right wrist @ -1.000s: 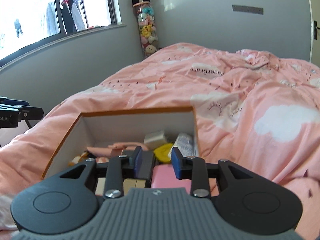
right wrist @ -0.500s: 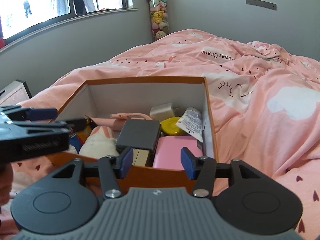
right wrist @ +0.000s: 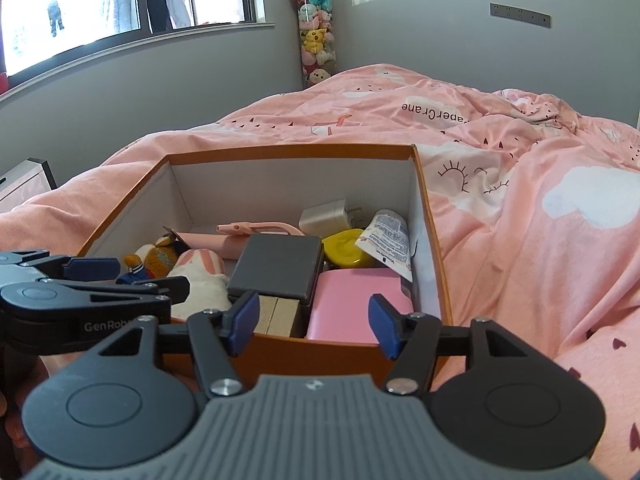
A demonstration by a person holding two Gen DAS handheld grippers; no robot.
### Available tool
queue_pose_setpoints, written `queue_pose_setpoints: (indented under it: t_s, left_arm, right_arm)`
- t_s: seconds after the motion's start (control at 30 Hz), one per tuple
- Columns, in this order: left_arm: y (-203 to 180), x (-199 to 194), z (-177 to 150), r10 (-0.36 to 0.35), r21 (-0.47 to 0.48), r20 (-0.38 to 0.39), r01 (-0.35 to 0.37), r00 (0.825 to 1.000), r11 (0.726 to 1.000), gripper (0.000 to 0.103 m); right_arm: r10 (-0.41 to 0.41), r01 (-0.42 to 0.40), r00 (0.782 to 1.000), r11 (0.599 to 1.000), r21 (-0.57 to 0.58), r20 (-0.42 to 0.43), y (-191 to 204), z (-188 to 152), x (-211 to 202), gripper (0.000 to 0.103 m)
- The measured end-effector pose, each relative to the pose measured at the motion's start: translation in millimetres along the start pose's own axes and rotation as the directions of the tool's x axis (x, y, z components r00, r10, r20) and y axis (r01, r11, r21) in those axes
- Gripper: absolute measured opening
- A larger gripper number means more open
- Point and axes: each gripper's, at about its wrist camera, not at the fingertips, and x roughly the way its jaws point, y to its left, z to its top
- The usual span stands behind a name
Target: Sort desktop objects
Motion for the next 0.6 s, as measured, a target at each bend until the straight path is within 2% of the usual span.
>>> queue_pose_setpoints:
  t_s: [0.2,0.6]
  left_arm:
    - [2.1,3.8,0.1,-0.022,-0.015,-0.016,0.022,1.0,1.0,0.093]
    - [4.7,7.1,0.4,-0.045,-0.044,-0.033,0.043,0.998,0.998,0.094]
  right_arm:
    - [-0.01,0.01,1.0,1.0,0.004,0.01,-1.2,-2.2,5.3,0.071]
    - [-0.019,0.019,1.0,1.0,0.003,0.008,-1.9,-2.7,8.0,0.075]
